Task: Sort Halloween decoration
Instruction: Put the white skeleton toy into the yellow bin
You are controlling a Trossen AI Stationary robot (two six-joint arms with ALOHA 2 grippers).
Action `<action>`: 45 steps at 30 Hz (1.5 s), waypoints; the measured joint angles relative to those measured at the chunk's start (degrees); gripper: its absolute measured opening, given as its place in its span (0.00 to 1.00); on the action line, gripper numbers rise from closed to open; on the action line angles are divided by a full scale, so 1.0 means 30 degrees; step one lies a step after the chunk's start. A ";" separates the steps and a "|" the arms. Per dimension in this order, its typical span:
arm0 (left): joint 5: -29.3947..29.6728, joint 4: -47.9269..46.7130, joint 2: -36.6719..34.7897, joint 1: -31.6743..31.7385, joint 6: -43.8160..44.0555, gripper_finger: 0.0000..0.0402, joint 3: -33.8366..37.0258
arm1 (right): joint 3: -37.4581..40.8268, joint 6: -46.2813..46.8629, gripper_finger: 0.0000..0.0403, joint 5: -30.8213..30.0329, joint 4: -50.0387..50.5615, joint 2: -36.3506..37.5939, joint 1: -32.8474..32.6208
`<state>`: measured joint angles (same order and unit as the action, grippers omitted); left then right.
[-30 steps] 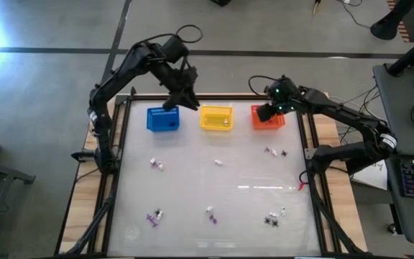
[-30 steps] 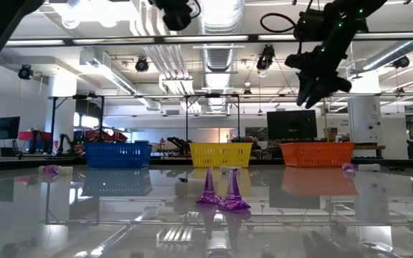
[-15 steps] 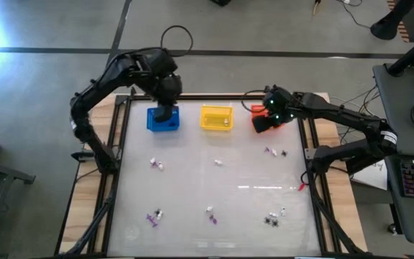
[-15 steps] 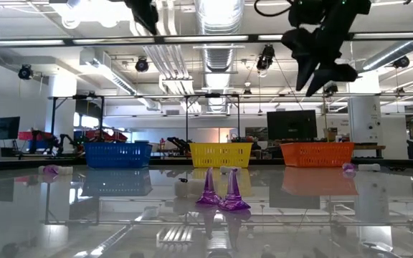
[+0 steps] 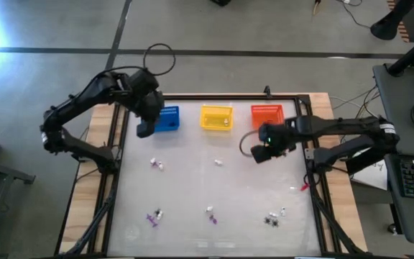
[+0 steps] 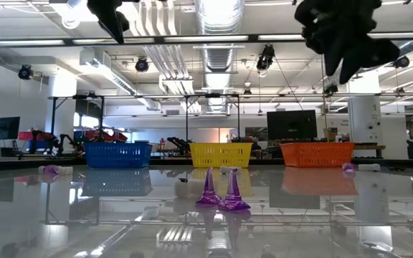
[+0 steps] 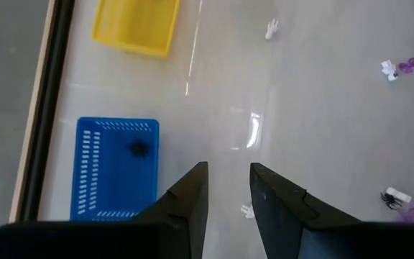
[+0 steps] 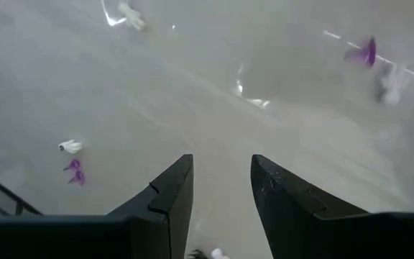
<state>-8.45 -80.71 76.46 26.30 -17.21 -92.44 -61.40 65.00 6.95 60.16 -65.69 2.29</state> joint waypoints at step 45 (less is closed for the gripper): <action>-0.0036 0.1464 -0.2380 -0.0007 0.0647 0.21 0.1624 | 0.1180 2.2371 0.38 0.0045 -0.1734 -0.9568 -1.5107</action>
<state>-8.56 -76.31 69.32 26.28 -15.27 -87.57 -57.86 132.12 7.08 54.96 -94.40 -43.03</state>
